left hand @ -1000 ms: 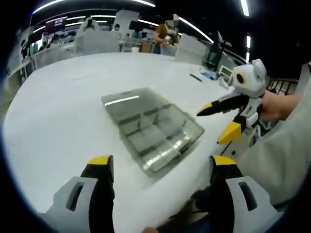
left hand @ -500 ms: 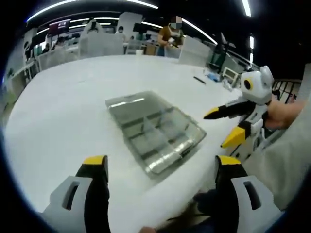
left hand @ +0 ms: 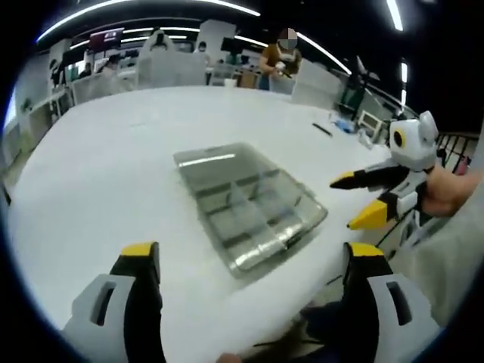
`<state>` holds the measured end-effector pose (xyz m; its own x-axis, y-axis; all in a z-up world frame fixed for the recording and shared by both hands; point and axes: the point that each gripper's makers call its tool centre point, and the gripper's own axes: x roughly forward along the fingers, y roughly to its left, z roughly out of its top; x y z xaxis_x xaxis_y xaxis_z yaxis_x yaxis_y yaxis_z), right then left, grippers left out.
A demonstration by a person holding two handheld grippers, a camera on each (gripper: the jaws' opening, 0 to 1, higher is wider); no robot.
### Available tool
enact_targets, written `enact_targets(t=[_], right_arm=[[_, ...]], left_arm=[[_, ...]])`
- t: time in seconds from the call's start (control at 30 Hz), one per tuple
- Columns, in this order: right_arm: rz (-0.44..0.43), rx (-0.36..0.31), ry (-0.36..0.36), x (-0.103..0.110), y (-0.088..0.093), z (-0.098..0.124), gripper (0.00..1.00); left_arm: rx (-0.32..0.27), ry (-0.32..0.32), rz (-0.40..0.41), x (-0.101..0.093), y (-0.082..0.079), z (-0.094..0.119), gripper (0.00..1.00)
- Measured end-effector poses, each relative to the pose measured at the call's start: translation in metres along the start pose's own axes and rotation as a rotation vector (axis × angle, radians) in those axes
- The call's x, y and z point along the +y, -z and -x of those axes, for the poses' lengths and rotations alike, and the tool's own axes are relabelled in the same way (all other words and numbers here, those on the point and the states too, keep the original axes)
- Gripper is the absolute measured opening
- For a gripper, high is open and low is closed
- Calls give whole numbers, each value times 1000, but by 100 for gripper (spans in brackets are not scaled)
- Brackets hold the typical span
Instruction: Insert the divider into the dual guide fixture by aligning both edges with the guide slots and pushing it downward to the bottom, including one-sided entry, uneven engagement, binding, and posture correction.
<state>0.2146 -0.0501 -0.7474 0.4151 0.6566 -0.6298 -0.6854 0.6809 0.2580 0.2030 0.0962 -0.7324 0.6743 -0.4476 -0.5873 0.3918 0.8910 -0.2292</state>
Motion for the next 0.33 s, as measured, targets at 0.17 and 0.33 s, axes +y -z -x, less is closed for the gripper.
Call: enact_targets(t=[0.17,0.33], right_arm=[[-7,5,8,-2,3,1,73],[-17,10,15,-4,5,2,74]], left_arm=[[10,-3,20,-2,3,-2,99],[13,-12,30,-1,4,-2,99]])
